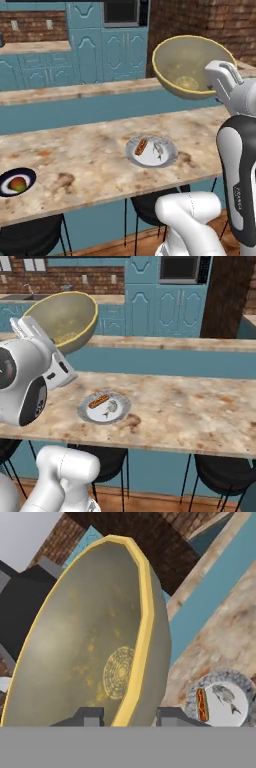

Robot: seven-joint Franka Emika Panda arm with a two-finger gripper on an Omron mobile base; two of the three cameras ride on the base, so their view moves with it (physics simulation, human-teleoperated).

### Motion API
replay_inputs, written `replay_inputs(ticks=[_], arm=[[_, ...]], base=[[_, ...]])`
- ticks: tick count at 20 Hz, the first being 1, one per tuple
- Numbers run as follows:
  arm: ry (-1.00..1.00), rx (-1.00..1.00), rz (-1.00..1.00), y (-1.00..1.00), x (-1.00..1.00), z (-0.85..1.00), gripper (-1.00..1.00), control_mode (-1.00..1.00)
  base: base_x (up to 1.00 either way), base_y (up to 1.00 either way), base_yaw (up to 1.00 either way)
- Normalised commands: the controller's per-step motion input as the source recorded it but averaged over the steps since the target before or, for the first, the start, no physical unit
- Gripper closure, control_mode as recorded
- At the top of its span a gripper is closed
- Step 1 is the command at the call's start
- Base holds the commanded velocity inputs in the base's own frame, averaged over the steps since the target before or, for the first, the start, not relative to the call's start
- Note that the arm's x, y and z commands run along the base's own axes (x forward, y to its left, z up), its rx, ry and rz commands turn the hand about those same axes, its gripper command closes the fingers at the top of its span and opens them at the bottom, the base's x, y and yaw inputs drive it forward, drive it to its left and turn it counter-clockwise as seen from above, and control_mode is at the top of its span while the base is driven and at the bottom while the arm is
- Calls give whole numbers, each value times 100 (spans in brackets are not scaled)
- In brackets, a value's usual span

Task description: Take the smaller bowl and place it next to the appetizer plate on the dining counter , and place the larger bowl next to the plate with cooked food.

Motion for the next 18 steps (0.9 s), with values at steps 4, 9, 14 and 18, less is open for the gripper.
replay_inputs(ticks=[4,9,14,18], arm=[[0,0,0,0,0,0,100,100],[0,0,0,0,0,0,100,100],[28,1,1,-70,1,-22,100,-100],[28,1,3,-91,0,-39,100,-100]], base=[[38,-19,31],[32,-30,31],[3,-7,3],[0,0,0]])
